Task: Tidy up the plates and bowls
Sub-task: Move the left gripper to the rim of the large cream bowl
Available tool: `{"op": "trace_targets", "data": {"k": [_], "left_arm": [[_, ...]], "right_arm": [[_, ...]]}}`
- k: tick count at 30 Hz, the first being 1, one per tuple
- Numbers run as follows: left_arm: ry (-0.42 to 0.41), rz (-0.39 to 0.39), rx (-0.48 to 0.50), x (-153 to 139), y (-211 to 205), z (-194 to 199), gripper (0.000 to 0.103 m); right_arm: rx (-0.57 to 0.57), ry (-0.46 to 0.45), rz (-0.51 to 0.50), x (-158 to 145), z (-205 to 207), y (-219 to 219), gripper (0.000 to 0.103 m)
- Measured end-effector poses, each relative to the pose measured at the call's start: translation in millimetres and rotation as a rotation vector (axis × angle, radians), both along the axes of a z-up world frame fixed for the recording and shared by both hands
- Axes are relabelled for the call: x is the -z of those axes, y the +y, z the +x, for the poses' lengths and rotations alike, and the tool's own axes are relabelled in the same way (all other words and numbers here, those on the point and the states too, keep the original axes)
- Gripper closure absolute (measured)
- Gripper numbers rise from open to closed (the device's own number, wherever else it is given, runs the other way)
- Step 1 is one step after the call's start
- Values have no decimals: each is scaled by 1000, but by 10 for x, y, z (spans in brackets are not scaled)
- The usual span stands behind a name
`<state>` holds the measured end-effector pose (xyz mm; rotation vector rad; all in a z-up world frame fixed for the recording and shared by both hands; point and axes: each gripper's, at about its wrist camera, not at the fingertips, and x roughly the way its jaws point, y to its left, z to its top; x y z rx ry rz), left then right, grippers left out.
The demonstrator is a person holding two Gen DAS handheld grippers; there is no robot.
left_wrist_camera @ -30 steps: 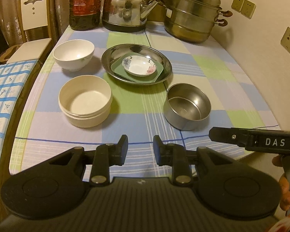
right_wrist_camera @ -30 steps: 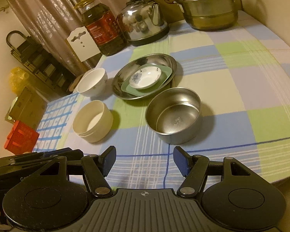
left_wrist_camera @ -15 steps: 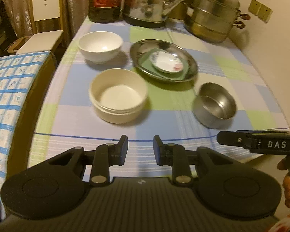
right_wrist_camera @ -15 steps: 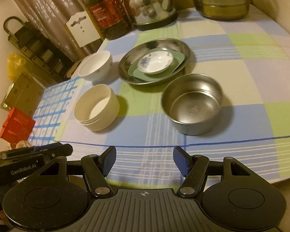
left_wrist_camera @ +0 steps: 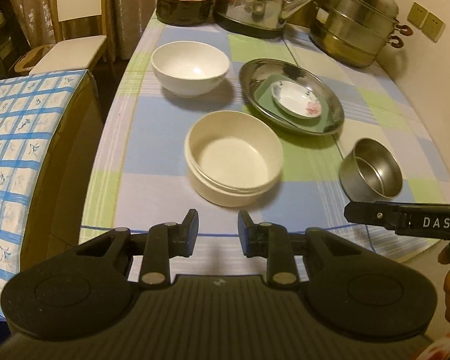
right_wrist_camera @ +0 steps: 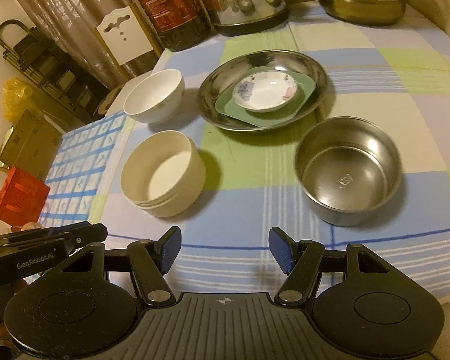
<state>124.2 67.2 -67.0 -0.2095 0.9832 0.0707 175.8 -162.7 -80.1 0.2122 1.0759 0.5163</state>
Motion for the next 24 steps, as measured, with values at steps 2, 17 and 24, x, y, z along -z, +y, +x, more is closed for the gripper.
{"op": "trace_targets", "data": {"k": [2,17,24], "left_arm": [[0,-5,-8,14,78,32,72],[-12,11,16,99,326,400,70],[-5,4,42,169,373,589,70]], "right_arm": [[-3,-1,1,7,41,80,38],[-27,-57,-18,90,288,574,38],[-23,-72,-46,165,378,726,45]]}}
